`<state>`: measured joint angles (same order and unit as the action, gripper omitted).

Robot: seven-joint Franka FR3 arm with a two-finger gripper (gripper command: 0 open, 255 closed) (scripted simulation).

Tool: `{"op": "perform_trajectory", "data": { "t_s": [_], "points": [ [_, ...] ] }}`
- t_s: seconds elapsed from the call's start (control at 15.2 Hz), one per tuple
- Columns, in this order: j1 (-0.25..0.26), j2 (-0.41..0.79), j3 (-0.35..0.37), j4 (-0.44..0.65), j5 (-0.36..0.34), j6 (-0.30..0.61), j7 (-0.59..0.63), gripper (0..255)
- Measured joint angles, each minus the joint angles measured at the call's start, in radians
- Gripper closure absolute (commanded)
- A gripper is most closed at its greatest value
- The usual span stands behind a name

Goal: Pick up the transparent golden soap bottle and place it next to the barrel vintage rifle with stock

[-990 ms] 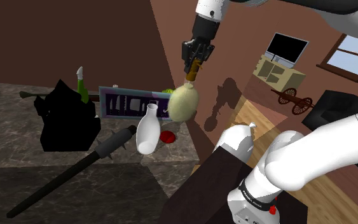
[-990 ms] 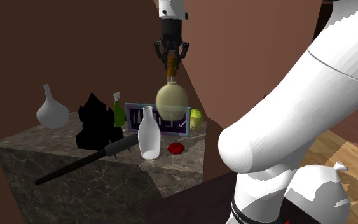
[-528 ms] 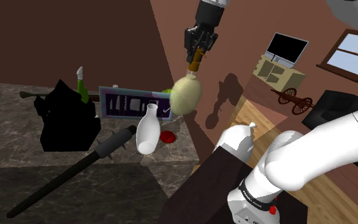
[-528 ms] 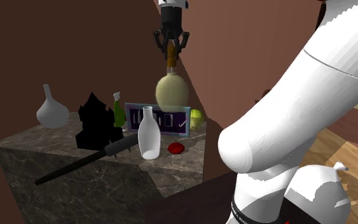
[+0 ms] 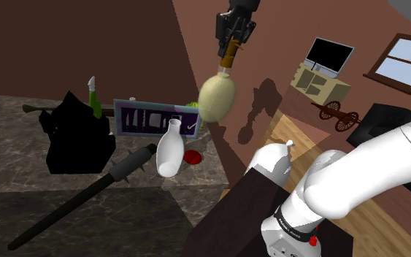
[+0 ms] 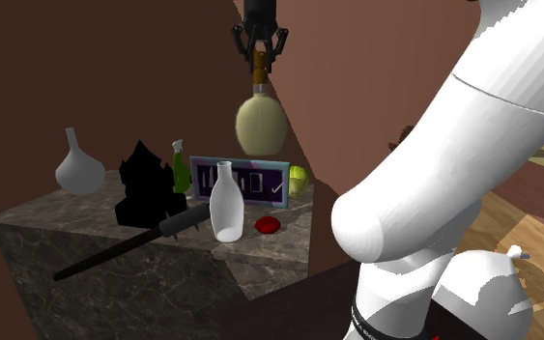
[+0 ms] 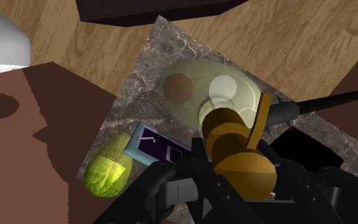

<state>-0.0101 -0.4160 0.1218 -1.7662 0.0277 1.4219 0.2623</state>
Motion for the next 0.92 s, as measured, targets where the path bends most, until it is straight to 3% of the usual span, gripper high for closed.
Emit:
{"op": "perform_trajectory", "data": {
  "t_s": [0.46, 0.92],
  "points": [
    [-0.002, 0.052, 0.002, 0.147, -0.005, -0.096, 0.003, 255],
    [0.008, 0.183, 0.042, 0.159, -0.016, 0.021, 0.052, 255]
  ]
}}
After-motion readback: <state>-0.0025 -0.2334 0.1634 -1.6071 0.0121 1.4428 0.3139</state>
